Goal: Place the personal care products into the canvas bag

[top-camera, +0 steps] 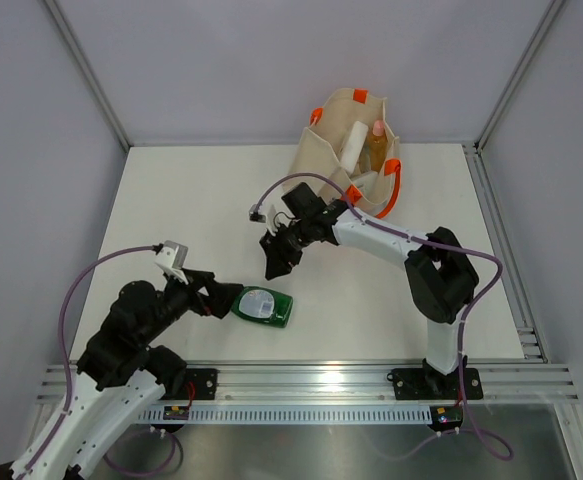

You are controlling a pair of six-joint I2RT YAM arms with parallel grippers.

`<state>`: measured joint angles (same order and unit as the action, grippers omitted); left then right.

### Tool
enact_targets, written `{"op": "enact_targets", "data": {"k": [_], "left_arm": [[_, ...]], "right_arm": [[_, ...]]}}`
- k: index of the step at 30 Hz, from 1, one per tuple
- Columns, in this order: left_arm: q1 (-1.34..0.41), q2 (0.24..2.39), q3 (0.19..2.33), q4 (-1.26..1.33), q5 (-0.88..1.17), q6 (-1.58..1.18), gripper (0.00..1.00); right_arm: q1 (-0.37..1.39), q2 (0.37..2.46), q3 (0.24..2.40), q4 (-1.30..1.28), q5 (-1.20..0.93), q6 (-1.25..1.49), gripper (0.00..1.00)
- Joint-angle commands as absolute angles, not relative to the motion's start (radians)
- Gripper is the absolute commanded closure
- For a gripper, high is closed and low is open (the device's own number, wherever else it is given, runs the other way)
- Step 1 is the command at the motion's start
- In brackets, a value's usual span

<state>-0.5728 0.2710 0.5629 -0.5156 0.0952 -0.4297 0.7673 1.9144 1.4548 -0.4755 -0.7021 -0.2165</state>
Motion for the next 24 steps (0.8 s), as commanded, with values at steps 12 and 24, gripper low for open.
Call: {"op": "enact_targets", "data": {"k": [12, 24], "left_arm": [[-0.571, 0.146, 0.638, -0.551, 0.097, -0.394, 0.01], [-0.571, 0.138, 0.635, -0.555, 0.103, -0.391, 0.01]], "right_arm": [[1.099, 1.873, 1.379, -0.322, -0.074, -0.193, 0.01], [1.146, 2.02, 1.439, -0.417, 0.175, -0.221, 0.01]]}}
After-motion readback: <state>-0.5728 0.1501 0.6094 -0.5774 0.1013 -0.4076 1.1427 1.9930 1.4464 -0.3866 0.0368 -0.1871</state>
